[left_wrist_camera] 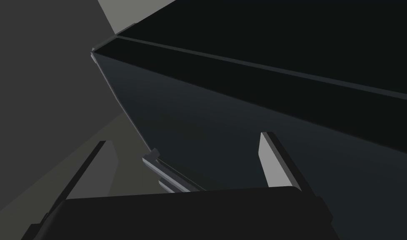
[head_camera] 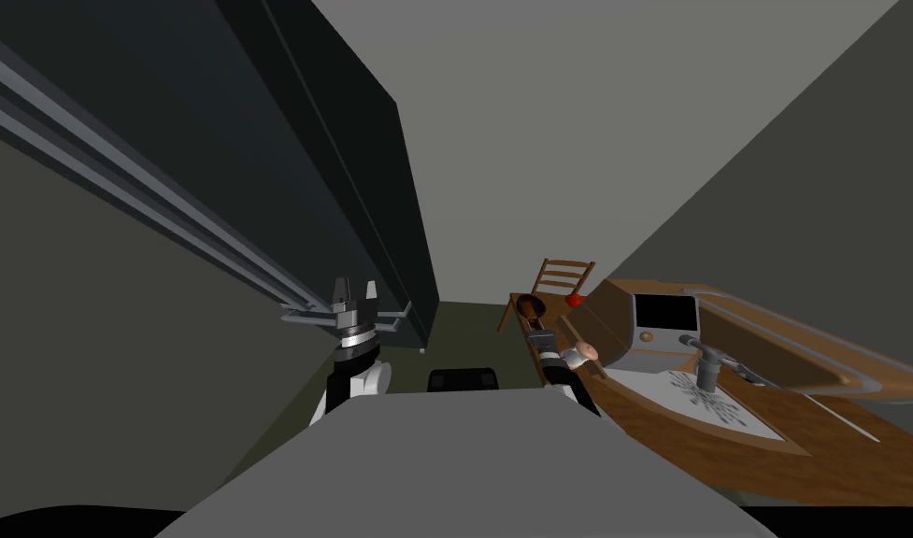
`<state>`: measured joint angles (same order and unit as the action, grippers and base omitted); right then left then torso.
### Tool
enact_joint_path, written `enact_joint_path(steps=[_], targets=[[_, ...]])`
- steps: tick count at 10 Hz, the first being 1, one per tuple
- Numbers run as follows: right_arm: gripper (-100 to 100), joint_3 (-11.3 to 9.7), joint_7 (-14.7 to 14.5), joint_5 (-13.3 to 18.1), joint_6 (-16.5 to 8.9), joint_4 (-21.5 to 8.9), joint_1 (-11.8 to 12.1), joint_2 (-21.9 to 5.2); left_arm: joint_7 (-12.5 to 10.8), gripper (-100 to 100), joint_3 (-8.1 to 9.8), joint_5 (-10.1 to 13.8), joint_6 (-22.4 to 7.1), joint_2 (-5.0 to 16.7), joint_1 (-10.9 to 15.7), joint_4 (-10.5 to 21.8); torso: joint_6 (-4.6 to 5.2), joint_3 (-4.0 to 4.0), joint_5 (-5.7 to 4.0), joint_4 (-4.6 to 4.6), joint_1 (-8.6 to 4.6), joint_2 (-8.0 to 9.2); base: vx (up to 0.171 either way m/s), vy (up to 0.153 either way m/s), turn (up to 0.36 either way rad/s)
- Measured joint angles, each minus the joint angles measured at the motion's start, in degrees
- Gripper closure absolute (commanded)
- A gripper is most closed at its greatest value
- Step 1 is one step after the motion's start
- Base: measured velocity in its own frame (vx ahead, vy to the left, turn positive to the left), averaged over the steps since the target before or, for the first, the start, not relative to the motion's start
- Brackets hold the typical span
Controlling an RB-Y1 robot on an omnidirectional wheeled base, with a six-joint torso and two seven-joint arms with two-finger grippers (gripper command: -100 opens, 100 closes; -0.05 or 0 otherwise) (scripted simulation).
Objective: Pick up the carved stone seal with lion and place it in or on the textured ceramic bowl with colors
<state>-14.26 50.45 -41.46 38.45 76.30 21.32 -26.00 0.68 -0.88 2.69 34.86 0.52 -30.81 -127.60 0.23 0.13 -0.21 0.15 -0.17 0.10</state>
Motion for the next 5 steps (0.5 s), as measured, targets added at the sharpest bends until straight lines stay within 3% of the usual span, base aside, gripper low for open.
enact_joint_path(steps=[5], targets=[[100,-3.4,7.4,-5.4,1.1,-3.4,-5.6,0.2,0.0,0,0.00,0.0,0.0,0.0,0.0,0.0,-0.02,-0.05,0.10,-0.03,0.06,-0.09,-0.005,-0.007,-0.007]])
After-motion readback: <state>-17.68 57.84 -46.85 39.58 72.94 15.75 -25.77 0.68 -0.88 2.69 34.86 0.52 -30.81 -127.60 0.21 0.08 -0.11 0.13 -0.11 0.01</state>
